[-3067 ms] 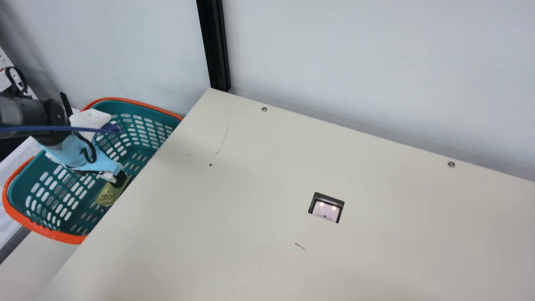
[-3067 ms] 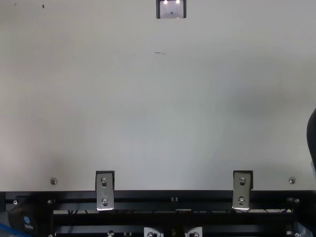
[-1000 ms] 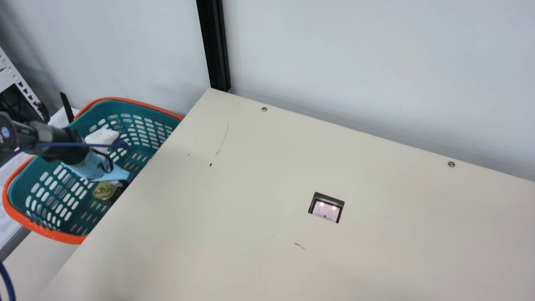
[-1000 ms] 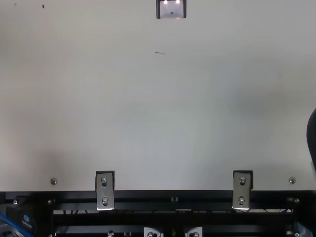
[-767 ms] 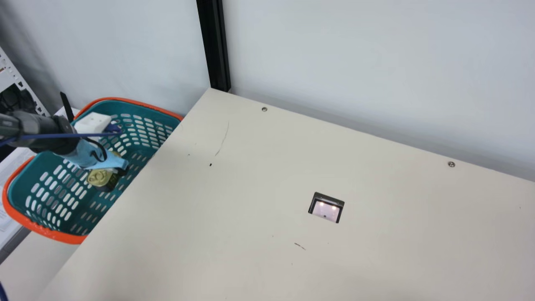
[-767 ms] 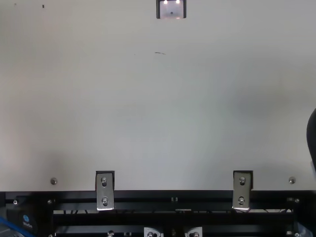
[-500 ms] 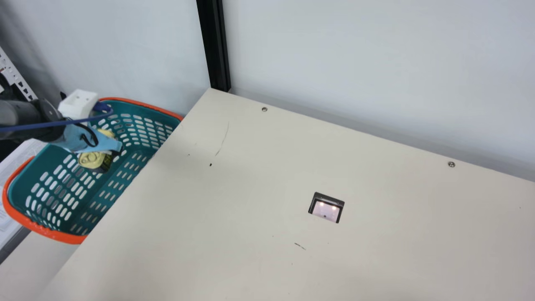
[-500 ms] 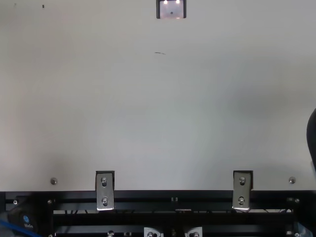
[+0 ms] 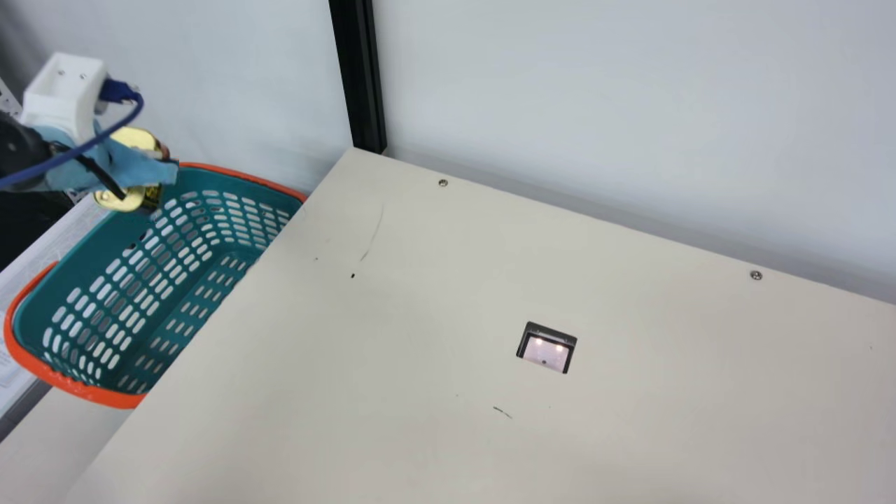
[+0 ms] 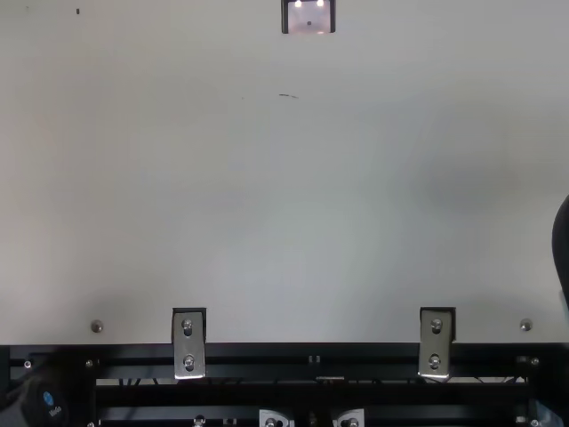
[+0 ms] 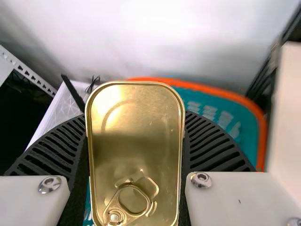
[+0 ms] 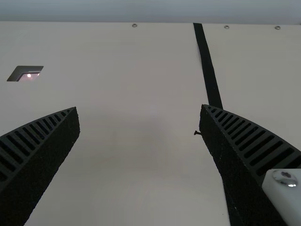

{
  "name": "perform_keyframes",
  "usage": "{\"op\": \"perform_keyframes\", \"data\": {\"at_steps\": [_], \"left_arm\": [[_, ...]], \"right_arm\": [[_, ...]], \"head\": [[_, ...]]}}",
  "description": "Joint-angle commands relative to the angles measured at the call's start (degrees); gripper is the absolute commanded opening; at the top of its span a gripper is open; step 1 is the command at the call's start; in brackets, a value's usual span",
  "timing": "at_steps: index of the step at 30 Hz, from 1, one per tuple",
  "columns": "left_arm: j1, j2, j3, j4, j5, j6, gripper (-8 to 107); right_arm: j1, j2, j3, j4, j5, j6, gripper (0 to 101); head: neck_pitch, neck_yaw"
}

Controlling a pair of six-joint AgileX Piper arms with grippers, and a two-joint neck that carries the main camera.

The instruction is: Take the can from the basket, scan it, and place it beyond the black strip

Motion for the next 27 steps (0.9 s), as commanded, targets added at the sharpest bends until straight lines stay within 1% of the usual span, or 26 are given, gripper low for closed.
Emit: {"op": "perform_keyframes", "data": {"at_steps": [1, 7, 14, 21, 23, 24, 26, 27], "left_arm": [[-1.3, -3.4, -0.4, -0.4, 4.8, -2.6, 10], [-4.9, -8.3, -2.6, -5.1, 17.8, -3.2, 10], [-6.6, -11.7, -5.4, -10.9, 33.8, -1.6, 10], [-8.2, -14.9, -5.4, -13.1, 47.0, -0.6, 10], [-9.4, -16.4, -5.1, -12.9, 49.5, 0.1, 10], [-8.9, -15.6, -5.2, -13.0, 44.1, -0.4, 10], [-9.4, -16.4, -5.2, -13.2, 47.6, 0.2, 10], [-9.4, -16.5, -5.2, -13.3, 48.3, 0.1, 10]], "right_arm": [[0.0, 0.0, 0.0, 0.0, 0.0, 0.0, 101], [0.0, 0.0, 0.0, 0.0, 0.0, 0.0, 101], [0.0, 0.0, 0.0, 0.0, 0.0, 0.0, 101], [0.0, 0.0, 0.0, 0.0, 0.0, 0.0, 101], [0.0, 0.0, 0.0, 0.0, 0.0, 0.0, 101], [0.0, 0.0, 0.0, 0.0, 0.0, 0.0, 101], [0.0, 0.0, 0.0, 0.0, 0.0, 0.0, 101], [0.0, 0.0, 0.0, 0.0, 0.0, 0.0, 101]], "head": [[-1.5, 0.8], [-1.5, 0.8], [-1.5, 0.8], [-1.5, 0.8], [-1.5, 0.8], [-1.5, 0.8], [-1.5, 0.8], [-1.5, 0.8]]}}
